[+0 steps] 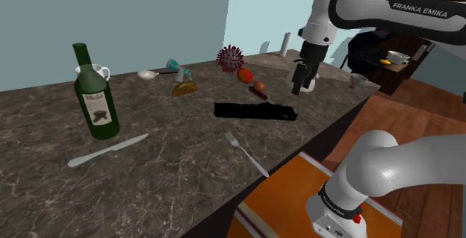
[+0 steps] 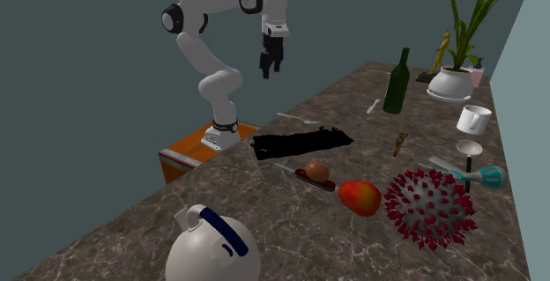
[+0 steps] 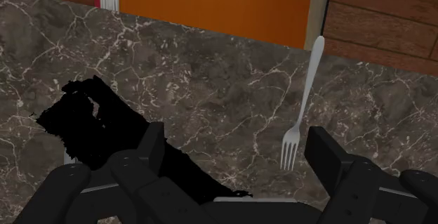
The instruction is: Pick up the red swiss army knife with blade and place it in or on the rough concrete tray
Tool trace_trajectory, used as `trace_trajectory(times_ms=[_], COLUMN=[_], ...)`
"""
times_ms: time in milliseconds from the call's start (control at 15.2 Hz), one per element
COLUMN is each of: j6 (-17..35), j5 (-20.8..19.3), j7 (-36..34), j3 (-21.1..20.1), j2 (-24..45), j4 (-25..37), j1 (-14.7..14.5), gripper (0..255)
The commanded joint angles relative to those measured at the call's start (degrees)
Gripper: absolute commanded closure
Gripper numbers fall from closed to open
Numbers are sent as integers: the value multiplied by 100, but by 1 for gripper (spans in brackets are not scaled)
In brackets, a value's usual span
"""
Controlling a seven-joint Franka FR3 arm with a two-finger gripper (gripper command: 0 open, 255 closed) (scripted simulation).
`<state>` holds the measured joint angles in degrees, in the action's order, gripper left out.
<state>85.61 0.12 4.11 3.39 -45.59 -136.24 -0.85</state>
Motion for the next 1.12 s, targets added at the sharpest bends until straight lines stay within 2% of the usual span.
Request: trace_trajectory(times_ms=[0, 594, 1056], j6=[0, 1453, 2468], j5=[0, -479, -564], j7=[0, 818, 1458], j3=[0, 695, 1198], j2=[0, 1284, 2592], j4=[0, -62, 328], j1=[0, 160, 221], gripper=[0, 0, 0])
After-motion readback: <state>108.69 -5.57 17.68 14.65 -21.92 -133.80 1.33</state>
